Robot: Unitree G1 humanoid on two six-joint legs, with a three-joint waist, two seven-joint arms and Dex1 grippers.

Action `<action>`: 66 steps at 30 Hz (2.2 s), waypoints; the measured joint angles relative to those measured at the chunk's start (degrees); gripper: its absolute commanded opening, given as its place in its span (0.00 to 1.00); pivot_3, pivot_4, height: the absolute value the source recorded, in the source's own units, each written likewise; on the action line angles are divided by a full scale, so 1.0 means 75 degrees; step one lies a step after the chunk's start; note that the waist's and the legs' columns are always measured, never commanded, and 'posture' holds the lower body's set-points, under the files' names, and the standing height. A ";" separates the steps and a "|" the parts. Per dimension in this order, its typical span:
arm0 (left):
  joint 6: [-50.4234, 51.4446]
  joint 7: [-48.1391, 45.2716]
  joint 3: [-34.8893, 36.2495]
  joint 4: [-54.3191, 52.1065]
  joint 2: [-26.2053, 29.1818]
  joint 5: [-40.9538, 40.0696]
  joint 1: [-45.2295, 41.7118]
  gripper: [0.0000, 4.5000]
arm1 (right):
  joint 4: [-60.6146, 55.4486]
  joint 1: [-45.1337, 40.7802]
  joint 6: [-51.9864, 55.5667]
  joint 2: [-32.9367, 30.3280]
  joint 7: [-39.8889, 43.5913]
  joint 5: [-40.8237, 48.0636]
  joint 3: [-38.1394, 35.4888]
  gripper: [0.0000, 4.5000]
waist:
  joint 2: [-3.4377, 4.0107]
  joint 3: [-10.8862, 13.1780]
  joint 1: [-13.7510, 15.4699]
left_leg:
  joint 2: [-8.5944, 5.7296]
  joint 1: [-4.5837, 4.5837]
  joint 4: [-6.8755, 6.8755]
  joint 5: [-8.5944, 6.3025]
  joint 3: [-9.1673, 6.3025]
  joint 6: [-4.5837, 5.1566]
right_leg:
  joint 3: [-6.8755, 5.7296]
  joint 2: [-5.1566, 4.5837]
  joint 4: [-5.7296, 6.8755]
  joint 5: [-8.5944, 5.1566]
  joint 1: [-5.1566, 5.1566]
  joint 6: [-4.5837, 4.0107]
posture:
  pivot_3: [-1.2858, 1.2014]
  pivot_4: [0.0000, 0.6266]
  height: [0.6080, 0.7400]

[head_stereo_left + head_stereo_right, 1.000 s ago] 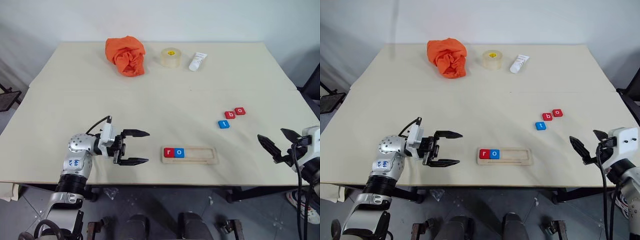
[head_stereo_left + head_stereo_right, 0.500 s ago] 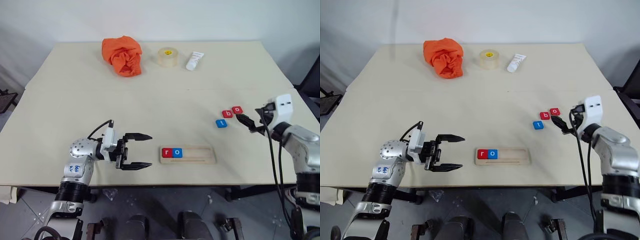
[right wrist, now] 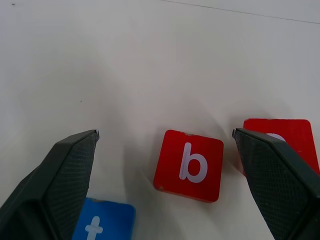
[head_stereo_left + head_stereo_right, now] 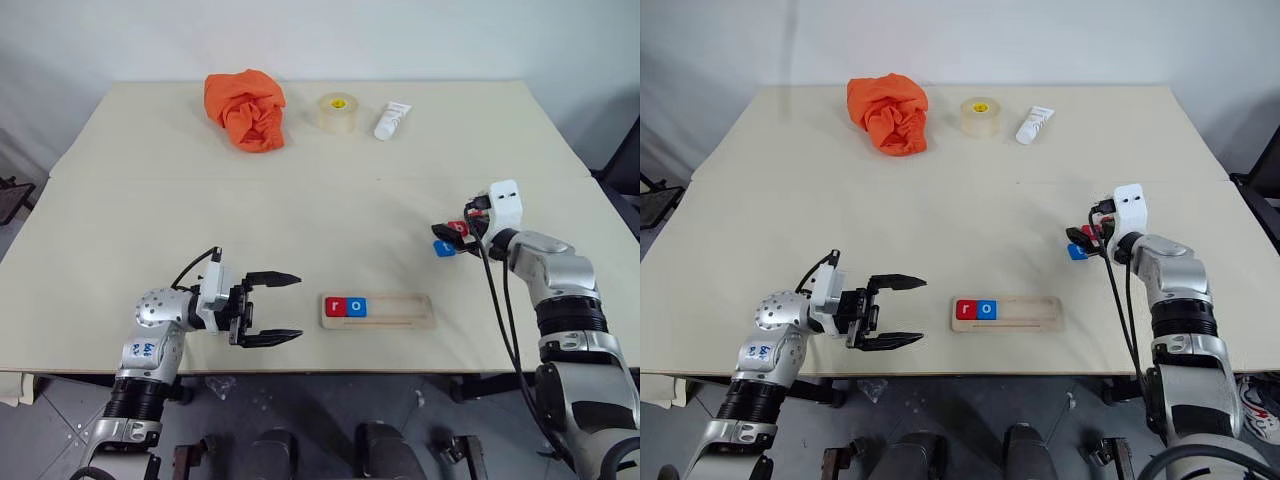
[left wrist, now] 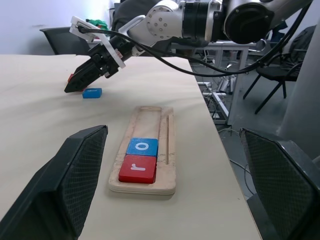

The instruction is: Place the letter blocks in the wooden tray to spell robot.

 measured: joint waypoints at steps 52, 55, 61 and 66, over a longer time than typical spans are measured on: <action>-0.0250 0.0764 -0.0026 -0.0228 -0.0063 0.0027 0.0393 1.00 | -0.0937 0.0306 0.0877 0.0562 -0.0874 0.0081 -0.0416 0.65 | 0.0001 0.0000 -0.0114 | 0.0001 0.0000 -0.0012 0.0000 0.0001 -0.0001 | 0.0005 -0.0001 0.0000 0.0000 -0.0006 0.0000 | 0.52 0.24 1.00; -0.0281 0.0791 -0.0026 -0.0231 -0.0063 0.0032 0.0393 1.00 | -0.0934 0.0305 0.0856 0.0562 -0.0892 0.0063 -0.0416 0.43 | 0.0001 0.0000 -0.0114 | 0.0000 0.0000 -0.0011 0.0000 0.0001 -0.0001 | 0.0005 -0.0001 0.0000 0.0000 -0.0006 0.0000 | 0.52 0.24 1.00; -0.0327 0.0788 -0.0028 -0.0230 -0.0063 0.0041 0.0386 1.00 | -0.0790 0.0238 0.0718 0.0561 -0.1012 -0.0003 -0.0409 0.33 | 0.0001 0.0000 -0.0115 | 0.0000 0.0000 -0.0012 0.0000 0.0002 -0.0001 | 0.0005 -0.0002 0.0000 0.0000 -0.0006 0.0000 | 0.52 0.24 1.00; -0.0322 0.0613 -0.0073 -0.0190 -0.0062 0.0037 0.0232 1.00 | -0.1930 0.0592 0.1019 0.0455 -0.0866 0.0177 -0.0452 0.33 | 0.0005 0.0002 -0.0109 | 0.0001 -0.0003 -0.0016 0.0000 -0.0001 -0.0001 | 0.0003 -0.0001 0.0000 0.0000 -0.0010 0.0000 | 0.52 0.24 1.00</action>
